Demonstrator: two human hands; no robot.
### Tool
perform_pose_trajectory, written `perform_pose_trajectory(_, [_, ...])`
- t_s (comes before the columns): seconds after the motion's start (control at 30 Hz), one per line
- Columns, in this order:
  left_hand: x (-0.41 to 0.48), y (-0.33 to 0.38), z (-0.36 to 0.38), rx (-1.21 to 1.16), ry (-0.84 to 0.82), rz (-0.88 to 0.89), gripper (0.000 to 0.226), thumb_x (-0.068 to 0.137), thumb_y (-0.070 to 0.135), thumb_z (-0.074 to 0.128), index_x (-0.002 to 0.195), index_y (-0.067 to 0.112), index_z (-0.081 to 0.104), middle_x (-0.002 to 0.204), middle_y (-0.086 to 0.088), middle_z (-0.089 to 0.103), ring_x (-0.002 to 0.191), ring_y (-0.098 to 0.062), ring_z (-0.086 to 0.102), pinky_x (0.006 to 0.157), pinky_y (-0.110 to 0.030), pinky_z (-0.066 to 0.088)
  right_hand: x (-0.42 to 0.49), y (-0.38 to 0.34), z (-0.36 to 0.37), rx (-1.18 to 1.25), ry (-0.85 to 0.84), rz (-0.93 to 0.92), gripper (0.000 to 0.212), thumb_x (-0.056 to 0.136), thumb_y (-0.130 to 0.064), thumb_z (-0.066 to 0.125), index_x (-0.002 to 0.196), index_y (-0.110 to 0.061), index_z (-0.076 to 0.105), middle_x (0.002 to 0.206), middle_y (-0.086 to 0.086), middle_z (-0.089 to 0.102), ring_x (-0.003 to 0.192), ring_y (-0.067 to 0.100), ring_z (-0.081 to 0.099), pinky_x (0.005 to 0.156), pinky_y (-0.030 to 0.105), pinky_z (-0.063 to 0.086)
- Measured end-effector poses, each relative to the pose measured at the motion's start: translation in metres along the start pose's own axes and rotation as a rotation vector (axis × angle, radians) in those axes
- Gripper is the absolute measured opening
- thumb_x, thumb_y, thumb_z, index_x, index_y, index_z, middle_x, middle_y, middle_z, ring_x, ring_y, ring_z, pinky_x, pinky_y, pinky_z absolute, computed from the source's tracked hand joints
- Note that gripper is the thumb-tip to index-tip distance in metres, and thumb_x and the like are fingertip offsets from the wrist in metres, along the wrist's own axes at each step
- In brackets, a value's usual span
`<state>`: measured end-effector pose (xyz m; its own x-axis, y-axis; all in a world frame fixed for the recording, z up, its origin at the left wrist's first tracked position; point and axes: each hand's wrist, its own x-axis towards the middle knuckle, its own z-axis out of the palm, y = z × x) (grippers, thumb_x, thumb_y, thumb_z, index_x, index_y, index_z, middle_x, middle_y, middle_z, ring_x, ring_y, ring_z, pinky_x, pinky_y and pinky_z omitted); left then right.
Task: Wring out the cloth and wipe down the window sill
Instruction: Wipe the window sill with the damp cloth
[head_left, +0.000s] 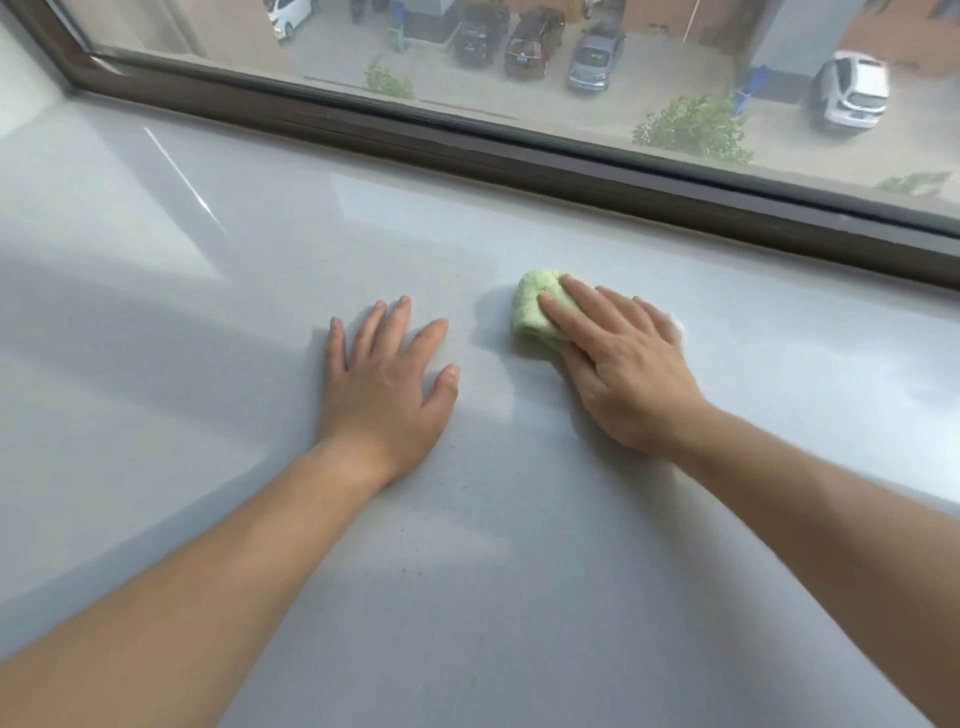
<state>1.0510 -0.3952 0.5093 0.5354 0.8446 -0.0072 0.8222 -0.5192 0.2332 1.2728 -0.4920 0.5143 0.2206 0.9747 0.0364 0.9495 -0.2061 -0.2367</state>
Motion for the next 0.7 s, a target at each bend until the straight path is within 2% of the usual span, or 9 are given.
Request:
perform_pose_trajectory(0.1, [-0.008,0.004,-0.006,-0.045,-0.034,-0.028,0.051,0.096,0.048,0.033,0.145,0.035,0.033,0.162,-0.001,0.015,0.149,-0.018,0.005,0.119,-0.048,-0.007,0.026,0.037,-0.01,0.03,0.016,0.253,0.049,0.1,-0.043,0.033,0.149,-0.044,0.026,0.162,-0.012,0.018,0.146,0.024,0.02,0.118,0.042,0.009])
perform_pose_trajectory(0.17, [-0.024,0.006,-0.01,-0.08,-0.014,0.013,0.054,0.094,0.049,0.029,0.145,0.033,0.036,0.161,-0.003,0.02,0.149,-0.02,0.008,0.119,-0.046,-0.006,0.03,0.034,-0.011,0.05,0.054,0.374,0.05,0.099,-0.038,0.033,0.149,-0.041,0.025,0.163,-0.009,0.016,0.146,0.025,0.018,0.118,0.044,0.007])
perform_pose_trajectory(0.23, [-0.046,0.007,-0.01,-0.083,-0.006,0.057,0.061,0.088,0.054,0.025,0.143,0.033,0.039,0.16,-0.004,0.023,0.148,-0.02,0.01,0.119,-0.046,-0.006,0.011,0.011,-0.005,0.026,0.051,0.349,0.053,0.098,-0.037,0.033,0.149,-0.041,0.022,0.163,-0.008,0.014,0.147,0.026,0.016,0.119,0.045,0.007])
perform_pose_trajectory(0.3, [-0.068,0.007,-0.006,-0.064,-0.02,0.079,0.064,0.087,0.056,0.022,0.144,0.033,0.039,0.161,-0.004,0.021,0.149,-0.02,0.009,0.119,-0.047,-0.006,-0.028,-0.015,0.001,0.019,0.028,0.206,0.052,0.099,-0.042,0.032,0.15,-0.042,0.021,0.163,-0.01,0.014,0.148,0.024,0.014,0.119,0.043,0.006])
perform_pose_trajectory(0.4, [-0.088,0.007,0.002,-0.024,-0.038,0.083,0.064,0.089,0.054,0.021,0.15,0.035,0.028,0.164,-0.001,0.009,0.15,-0.016,-0.002,0.119,-0.049,-0.006,-0.066,-0.022,0.0,0.053,-0.024,0.011,0.048,0.101,-0.044,0.034,0.149,-0.044,0.028,0.161,-0.015,0.02,0.147,0.02,0.017,0.119,0.039,0.006])
perform_pose_trajectory(0.43, [-0.089,0.007,0.004,-0.007,-0.031,0.084,0.064,0.09,0.053,0.021,0.151,0.035,0.025,0.164,-0.001,0.006,0.15,-0.016,-0.004,0.119,-0.049,-0.006,-0.064,-0.014,-0.002,0.063,-0.019,0.005,0.048,0.1,-0.043,0.036,0.148,-0.045,0.031,0.16,-0.016,0.022,0.147,0.02,0.02,0.118,0.039,0.007])
perform_pose_trajectory(0.5, [-0.089,0.008,0.005,0.009,-0.022,0.078,0.064,0.091,0.053,0.021,0.152,0.035,0.022,0.164,0.0,0.005,0.15,-0.016,-0.005,0.119,-0.048,-0.006,-0.048,0.006,-0.005,0.063,0.001,0.129,0.05,0.099,-0.041,0.039,0.148,-0.044,0.031,0.161,-0.014,0.022,0.147,0.021,0.02,0.118,0.04,0.008])
perform_pose_trajectory(0.6, [-0.089,0.009,0.006,0.019,-0.032,0.076,0.064,0.09,0.053,0.02,0.152,0.036,0.021,0.164,0.0,0.003,0.15,-0.015,-0.006,0.119,-0.047,-0.008,-0.036,0.008,-0.007,0.078,0.016,0.362,0.056,0.1,-0.035,0.036,0.153,-0.04,0.017,0.163,-0.011,0.012,0.149,0.022,0.012,0.12,0.041,0.004])
perform_pose_trajectory(0.7, [-0.089,0.009,0.006,0.013,-0.033,0.081,0.065,0.089,0.053,0.02,0.152,0.035,0.022,0.164,0.0,0.004,0.15,-0.016,-0.005,0.119,-0.047,-0.009,-0.075,-0.031,0.002,0.044,0.003,0.275,0.06,0.098,-0.034,0.039,0.154,-0.036,0.015,0.164,-0.009,0.011,0.149,0.025,0.013,0.119,0.044,0.007])
